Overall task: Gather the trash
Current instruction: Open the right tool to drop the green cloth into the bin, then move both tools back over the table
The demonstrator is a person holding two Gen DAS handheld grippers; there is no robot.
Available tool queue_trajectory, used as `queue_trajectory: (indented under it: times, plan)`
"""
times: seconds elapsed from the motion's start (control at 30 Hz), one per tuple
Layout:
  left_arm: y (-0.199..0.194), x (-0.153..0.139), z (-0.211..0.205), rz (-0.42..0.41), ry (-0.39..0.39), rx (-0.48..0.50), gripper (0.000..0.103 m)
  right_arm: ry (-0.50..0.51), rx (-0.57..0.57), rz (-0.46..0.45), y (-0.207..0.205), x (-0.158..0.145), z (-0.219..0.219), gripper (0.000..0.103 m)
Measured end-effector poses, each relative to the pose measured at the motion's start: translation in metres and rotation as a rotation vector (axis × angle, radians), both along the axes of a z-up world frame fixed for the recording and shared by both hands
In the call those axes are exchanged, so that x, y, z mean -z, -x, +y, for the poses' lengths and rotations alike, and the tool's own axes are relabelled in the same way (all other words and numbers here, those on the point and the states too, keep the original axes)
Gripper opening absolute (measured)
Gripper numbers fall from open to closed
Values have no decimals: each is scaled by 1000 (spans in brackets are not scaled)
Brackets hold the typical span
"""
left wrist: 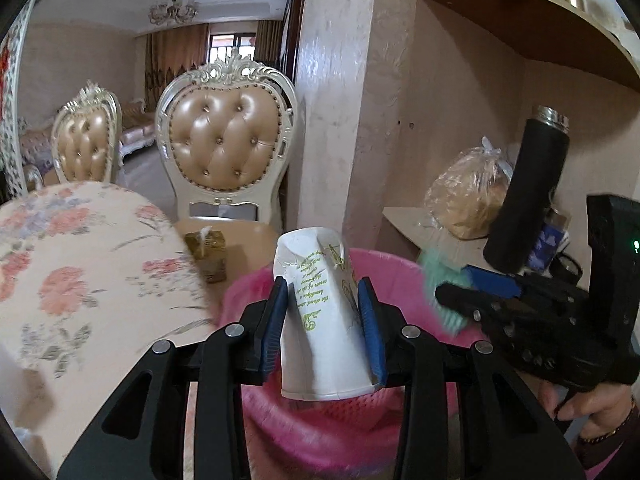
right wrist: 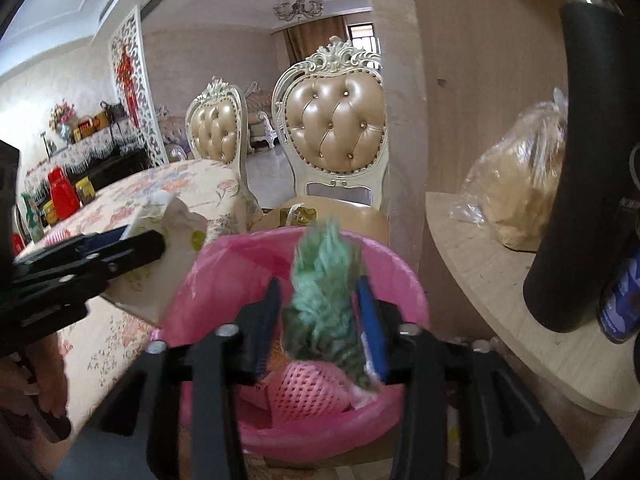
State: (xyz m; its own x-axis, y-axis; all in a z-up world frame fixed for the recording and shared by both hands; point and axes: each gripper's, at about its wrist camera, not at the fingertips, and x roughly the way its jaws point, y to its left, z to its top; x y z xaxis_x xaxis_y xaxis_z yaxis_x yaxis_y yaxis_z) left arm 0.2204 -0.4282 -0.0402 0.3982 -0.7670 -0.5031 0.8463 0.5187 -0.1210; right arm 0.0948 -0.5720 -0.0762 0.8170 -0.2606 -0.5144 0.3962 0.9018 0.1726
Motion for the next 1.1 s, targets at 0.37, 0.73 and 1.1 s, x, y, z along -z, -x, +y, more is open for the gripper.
queue_trajectory:
  times: [0.37,0.73,1.1]
  plan:
    - [-20,-7,25,11,68,-132,86,-8,40,-72,24,-19,-4,62]
    - [-8,-28,139,-125,10,-346,93,31,-90,-43,6,-30,63,62]
    - [-10,-22,304,-194,-93,-652,94,48,-412,6,-69,-28,207,62]
